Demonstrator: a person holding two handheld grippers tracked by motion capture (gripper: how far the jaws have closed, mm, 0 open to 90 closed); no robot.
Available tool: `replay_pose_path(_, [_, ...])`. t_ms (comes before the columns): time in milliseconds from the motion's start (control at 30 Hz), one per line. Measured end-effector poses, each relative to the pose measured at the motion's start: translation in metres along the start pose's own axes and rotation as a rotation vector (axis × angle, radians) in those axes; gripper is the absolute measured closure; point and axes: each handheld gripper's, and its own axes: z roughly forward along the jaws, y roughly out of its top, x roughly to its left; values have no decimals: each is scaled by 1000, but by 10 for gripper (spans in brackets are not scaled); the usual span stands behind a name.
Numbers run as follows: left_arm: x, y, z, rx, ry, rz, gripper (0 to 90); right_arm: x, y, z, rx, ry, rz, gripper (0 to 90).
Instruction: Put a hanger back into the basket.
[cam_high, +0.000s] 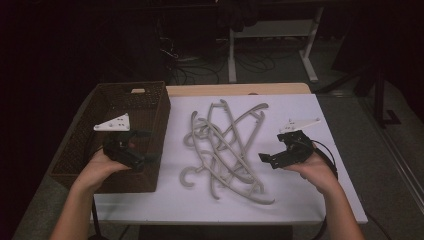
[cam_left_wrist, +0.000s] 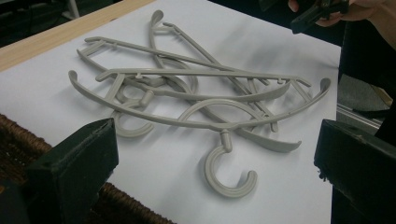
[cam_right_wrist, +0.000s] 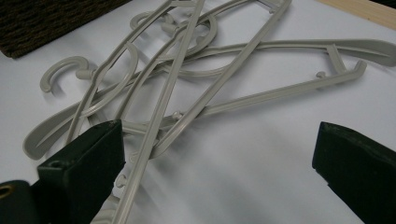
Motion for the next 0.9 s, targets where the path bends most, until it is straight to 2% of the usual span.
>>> replay_pose_path(200, [-1, 2, 3, 0, -9, 0, 0, 6, 1, -2, 7, -2, -7, 30])
replay_pose_path(300, [-1, 2, 4, 1, -10, 2, 0, 14, 4, 3, 24, 12, -20, 82])
replay_pose_path(433, [-2, 3, 1, -11, -9, 0, 0, 22, 6, 13, 55, 24, -17, 163])
replay_pose_path(700, [-2, 5, 0, -19, -5, 3, 0, 36, 7, 43, 106, 51, 4, 420])
replay_pose_path(733, [-2, 5, 0, -19, -6, 3, 0, 37, 9, 46, 111, 55, 14, 444])
replay_pose_path(900, [-2, 5, 0, -21, -8, 5, 0, 41, 17, 63, 126, 64, 6, 535])
